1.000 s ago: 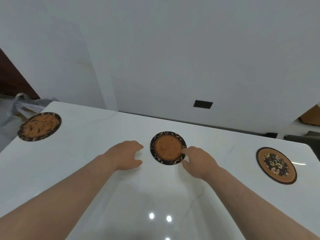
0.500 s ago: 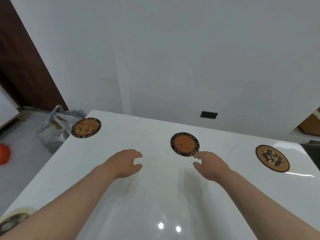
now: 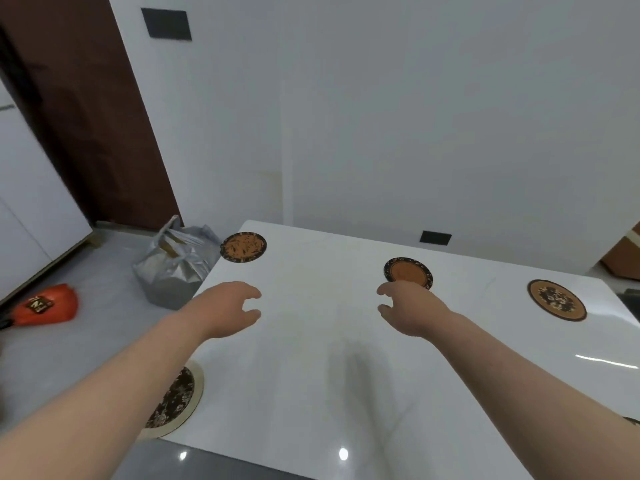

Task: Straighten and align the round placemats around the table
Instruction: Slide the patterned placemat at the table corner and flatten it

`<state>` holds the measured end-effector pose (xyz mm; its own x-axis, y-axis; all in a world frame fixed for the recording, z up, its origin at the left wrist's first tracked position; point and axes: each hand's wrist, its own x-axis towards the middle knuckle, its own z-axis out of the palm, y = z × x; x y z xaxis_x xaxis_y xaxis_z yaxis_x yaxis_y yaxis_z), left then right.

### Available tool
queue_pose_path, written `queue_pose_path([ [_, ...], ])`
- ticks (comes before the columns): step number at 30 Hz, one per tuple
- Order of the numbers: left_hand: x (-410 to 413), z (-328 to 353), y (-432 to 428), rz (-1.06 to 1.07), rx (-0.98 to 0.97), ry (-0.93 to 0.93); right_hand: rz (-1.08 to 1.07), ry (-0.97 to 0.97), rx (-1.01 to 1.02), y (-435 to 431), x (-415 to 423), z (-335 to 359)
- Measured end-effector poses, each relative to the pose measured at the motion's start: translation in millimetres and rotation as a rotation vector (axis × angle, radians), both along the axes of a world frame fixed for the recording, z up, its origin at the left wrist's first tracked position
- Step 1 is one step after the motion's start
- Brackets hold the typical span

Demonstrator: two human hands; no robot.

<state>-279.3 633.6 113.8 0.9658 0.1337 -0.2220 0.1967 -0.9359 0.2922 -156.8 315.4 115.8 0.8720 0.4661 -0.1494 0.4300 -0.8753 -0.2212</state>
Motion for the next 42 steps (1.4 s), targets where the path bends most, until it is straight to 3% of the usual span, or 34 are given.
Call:
queue_pose_path([
  [14,-10.9,-1.8,96.1,0.15,-0.017,0.02,0.094,-0.006,-0.046,95.5,18.6,5.4],
  [34,149.3,-60.5,213.6,0.147,-0.125,0.032,0.09,0.087,-0.121,229.8,143.7,-74.6],
  [42,210.4,-123.5,258.8,0.14,-0.135,0.122,0.014,0.162,-0.126,286.0,182.3,-127.7],
])
